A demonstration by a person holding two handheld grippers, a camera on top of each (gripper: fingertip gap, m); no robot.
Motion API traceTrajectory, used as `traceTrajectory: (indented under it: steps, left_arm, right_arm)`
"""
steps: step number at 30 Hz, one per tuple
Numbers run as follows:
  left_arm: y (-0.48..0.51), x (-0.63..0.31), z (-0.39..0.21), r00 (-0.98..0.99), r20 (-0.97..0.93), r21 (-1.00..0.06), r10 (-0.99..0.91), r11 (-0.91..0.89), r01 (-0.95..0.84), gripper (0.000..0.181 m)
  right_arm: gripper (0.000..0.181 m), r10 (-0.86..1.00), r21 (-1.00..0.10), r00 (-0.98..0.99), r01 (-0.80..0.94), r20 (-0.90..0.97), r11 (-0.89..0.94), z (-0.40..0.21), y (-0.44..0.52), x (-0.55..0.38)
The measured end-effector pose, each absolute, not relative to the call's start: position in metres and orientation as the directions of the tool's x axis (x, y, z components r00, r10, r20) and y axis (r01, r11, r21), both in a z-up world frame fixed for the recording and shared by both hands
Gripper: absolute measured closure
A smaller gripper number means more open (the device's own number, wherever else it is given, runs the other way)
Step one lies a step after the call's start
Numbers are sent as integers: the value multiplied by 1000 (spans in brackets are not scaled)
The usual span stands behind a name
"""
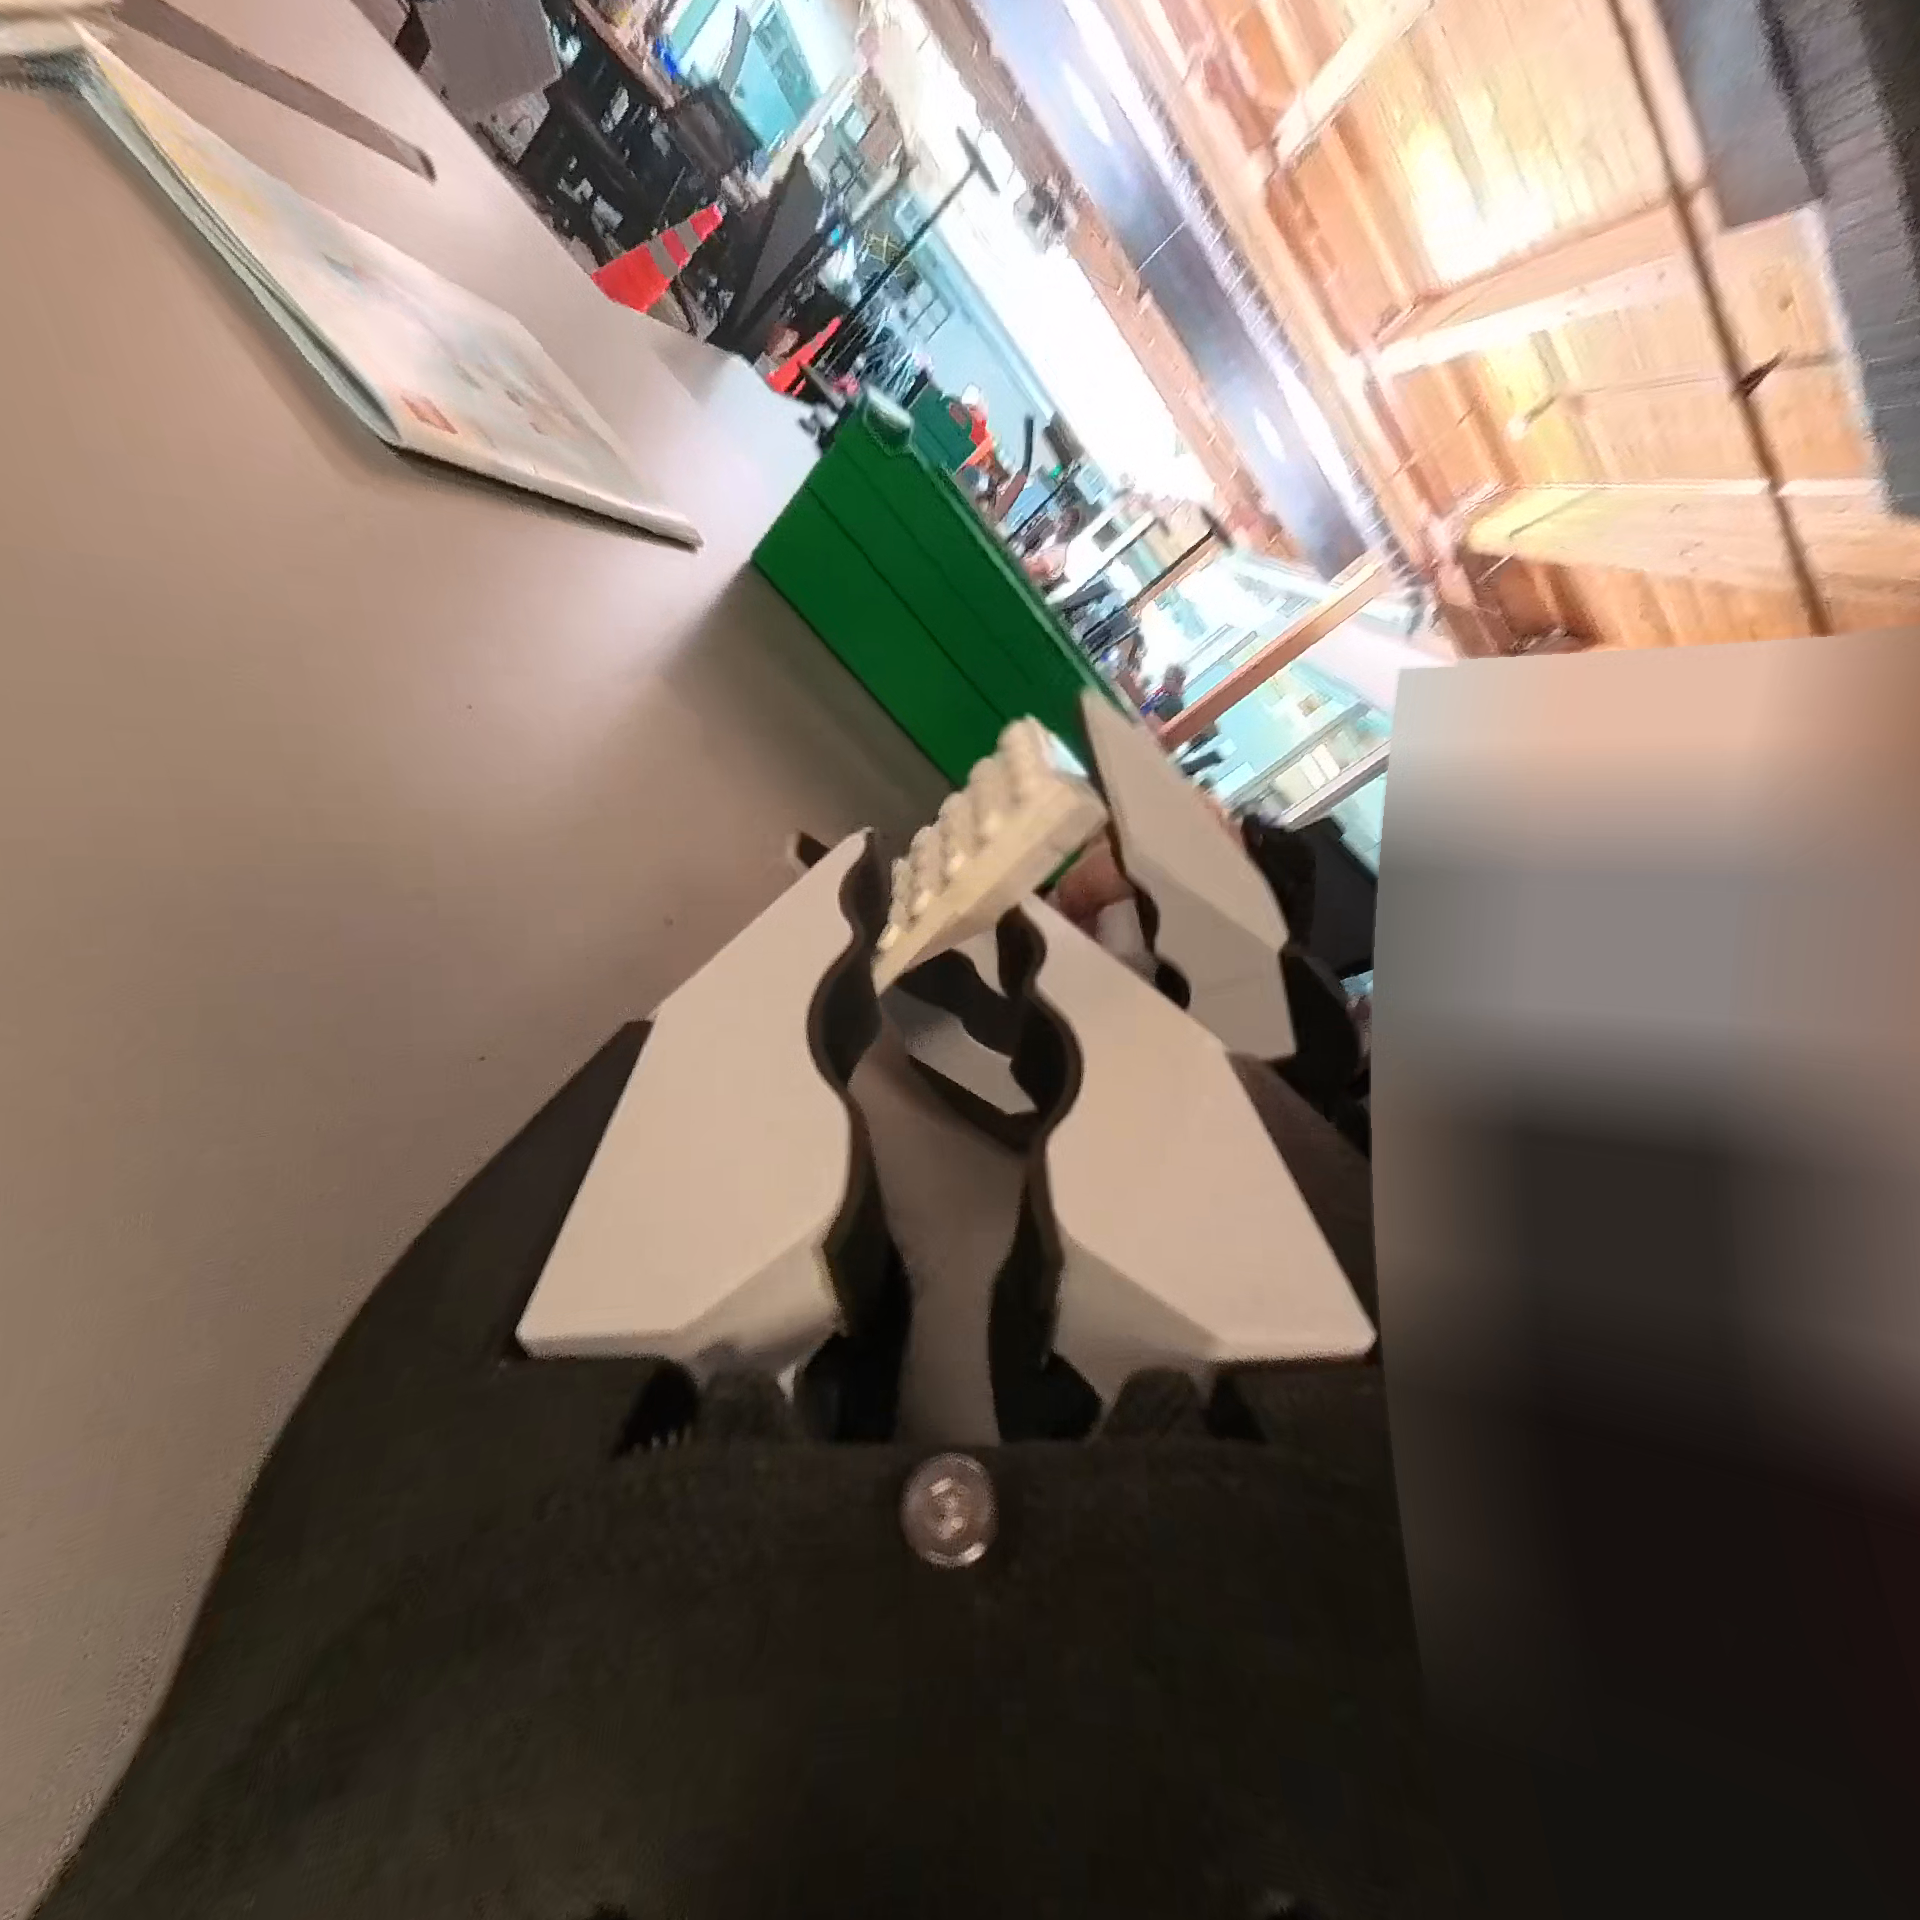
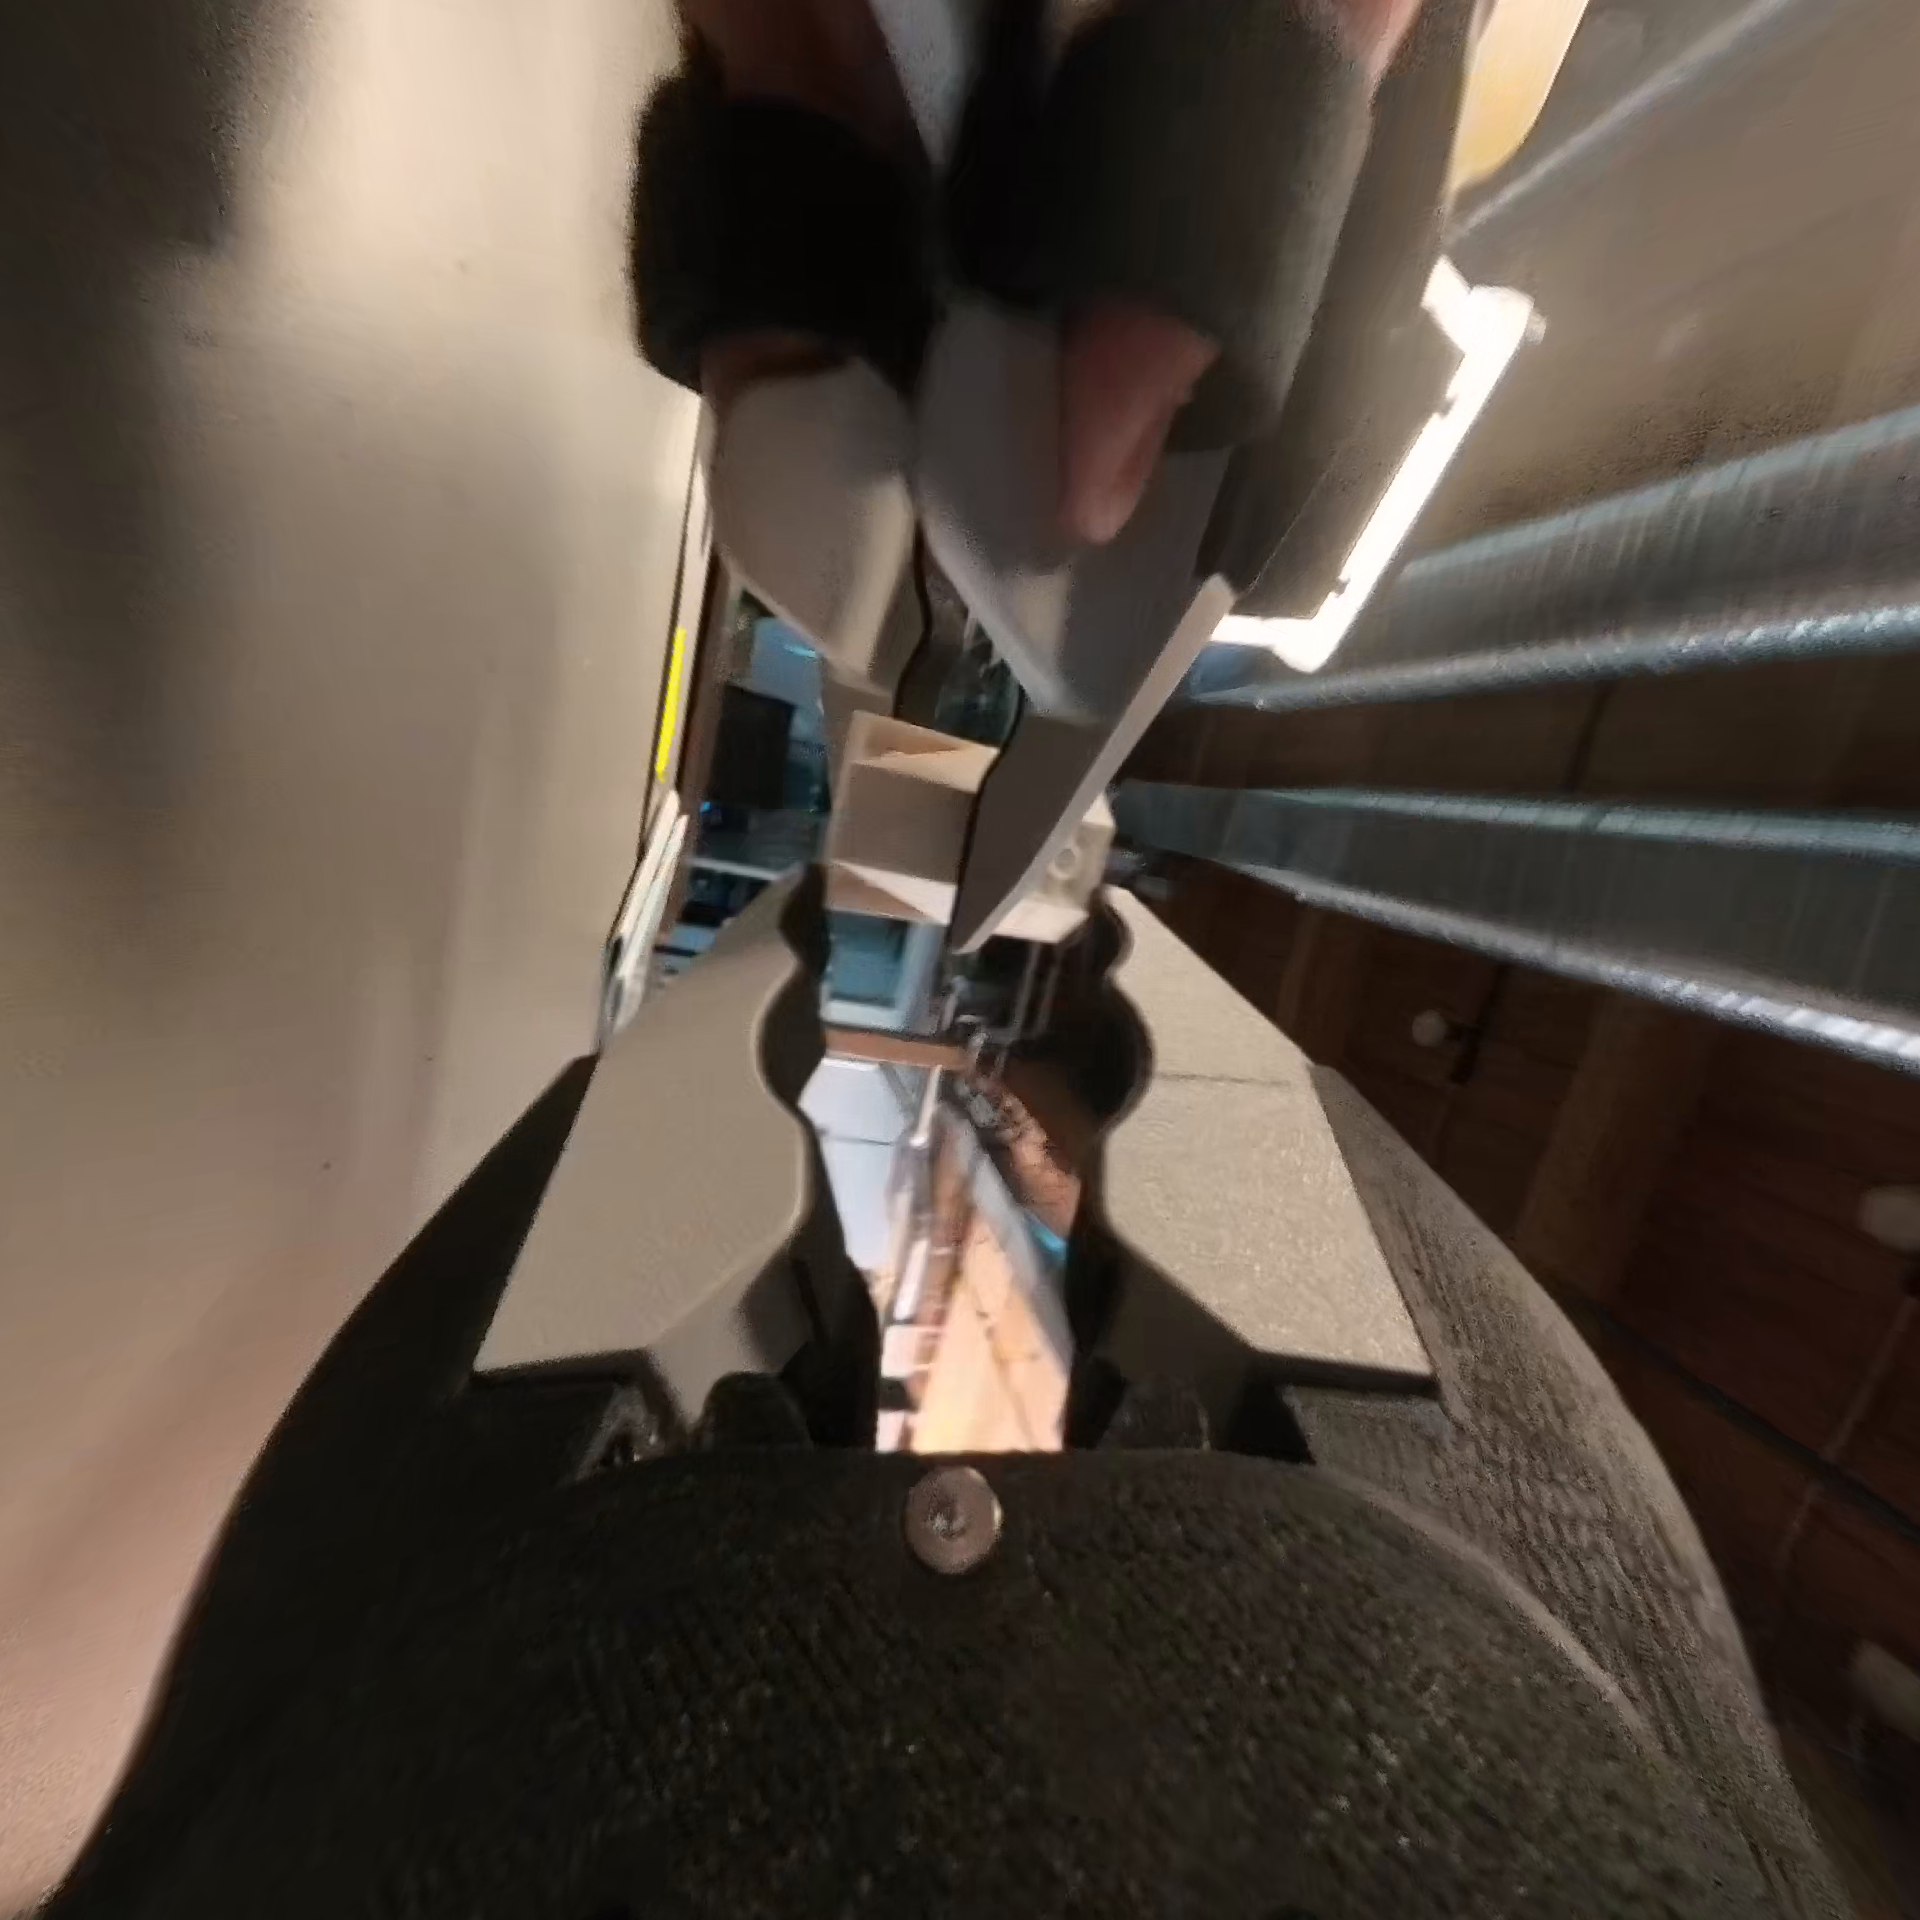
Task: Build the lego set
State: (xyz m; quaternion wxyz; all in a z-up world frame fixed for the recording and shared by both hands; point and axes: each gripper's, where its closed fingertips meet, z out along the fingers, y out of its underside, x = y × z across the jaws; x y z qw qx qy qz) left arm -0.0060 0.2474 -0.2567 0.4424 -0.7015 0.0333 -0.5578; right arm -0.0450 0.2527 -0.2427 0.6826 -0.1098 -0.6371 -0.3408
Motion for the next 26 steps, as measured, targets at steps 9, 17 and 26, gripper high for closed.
traceTrajectory:
  steps: [9,17,26]
  left_arm:
    - [259,-43,-251,449,747,-663,-490,-503,554,169]
    - [238,-50,-280,669,627,-705,-400,-656,269,168]
    - [227,-50,-322,713,646,-574,-273,-790,217,146]
  right_arm:
    - [163,-134,108,20,480,991,870,-251,229,-46]
    - [134,472,-420,29,505,881,754,-282,256,-33]
    - [122,904,-698,5,637,428,327,-301,252,-25]
